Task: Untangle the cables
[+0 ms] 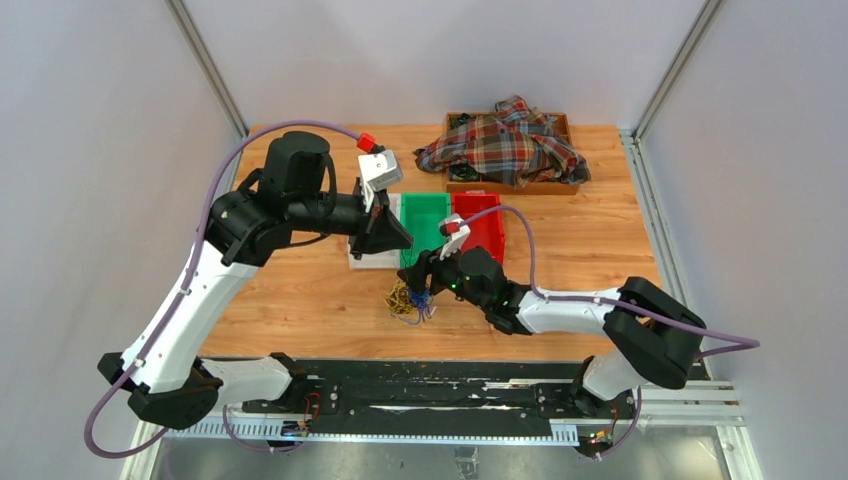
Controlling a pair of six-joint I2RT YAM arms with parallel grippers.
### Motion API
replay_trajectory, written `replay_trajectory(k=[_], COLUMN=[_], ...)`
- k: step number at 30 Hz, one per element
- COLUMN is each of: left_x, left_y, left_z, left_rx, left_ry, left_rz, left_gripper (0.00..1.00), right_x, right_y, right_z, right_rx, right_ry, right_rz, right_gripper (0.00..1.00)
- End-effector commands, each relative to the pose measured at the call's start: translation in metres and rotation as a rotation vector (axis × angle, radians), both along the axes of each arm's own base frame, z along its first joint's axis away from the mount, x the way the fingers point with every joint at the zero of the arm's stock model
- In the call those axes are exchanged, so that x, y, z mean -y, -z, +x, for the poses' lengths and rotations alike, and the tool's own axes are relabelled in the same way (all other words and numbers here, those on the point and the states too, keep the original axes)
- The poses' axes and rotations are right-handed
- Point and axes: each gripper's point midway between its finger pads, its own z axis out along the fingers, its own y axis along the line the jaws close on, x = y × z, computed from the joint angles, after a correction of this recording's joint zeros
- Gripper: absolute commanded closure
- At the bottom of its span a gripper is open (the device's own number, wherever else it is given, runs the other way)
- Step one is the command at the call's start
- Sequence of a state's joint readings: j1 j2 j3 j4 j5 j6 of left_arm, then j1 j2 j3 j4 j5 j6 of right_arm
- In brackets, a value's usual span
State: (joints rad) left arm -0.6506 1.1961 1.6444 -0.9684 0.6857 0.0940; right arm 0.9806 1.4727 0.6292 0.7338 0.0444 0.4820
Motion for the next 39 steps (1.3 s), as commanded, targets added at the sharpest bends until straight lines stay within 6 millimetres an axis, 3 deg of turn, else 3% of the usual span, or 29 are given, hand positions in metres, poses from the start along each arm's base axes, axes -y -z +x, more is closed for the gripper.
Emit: replay_trajectory(k=[1,7,14,18,21,24,32,36,39], left_x=[0.001,-0.006,-0.020,-0.028,-0.031,-0.030,-0.026,-0.021,-0.018], left_y=[-0.018,-0.041,-0.094,-0.117,-0.119,-0.104,-0.072,-0.067,-0.064], left_z=[-0.009,0.004,0.037,0.049,0.052,0.049,0.047,0.047,0.047], left_rx=[0.009,0.141,0.340,0.409,0.422,0.393,0.324,0.306,0.299], left_ry=[0.024,-0.040,-0.200,-0.278,-0.295,-0.280,-0.249,-0.226,-0.211], left_rz=[-0.041,-0.045,-0.061,-0.074,-0.069,-0.048,-0.001,-0.001,0.002], left_gripper=[1.00,1.00,1.00,0.99,0.99,1.00,1.00,0.99,1.00], right_x=[0.009,0.027,0.050,0.058,0.061,0.064,0.056,0.044,0.033], right_y=[0.019,0.055,0.091,0.101,0.099,0.074,-0.062,-0.100,-0.115], right_z=[0.003,0.000,0.000,-0.003,-0.003,-0.003,-0.012,-0.023,-0.029], right_rx=[-0.001,-0.029,-0.045,-0.053,-0.042,0.013,0.259,0.353,0.395], right_ry=[0.074,0.121,0.179,0.197,0.203,0.204,0.076,-0.027,-0.099], right_rz=[-0.018,-0.093,-0.174,-0.187,-0.175,-0.128,-0.020,0.003,0.023], right_gripper=[0.41,0.40,0.40,0.39,0.39,0.39,0.28,0.26,0.27])
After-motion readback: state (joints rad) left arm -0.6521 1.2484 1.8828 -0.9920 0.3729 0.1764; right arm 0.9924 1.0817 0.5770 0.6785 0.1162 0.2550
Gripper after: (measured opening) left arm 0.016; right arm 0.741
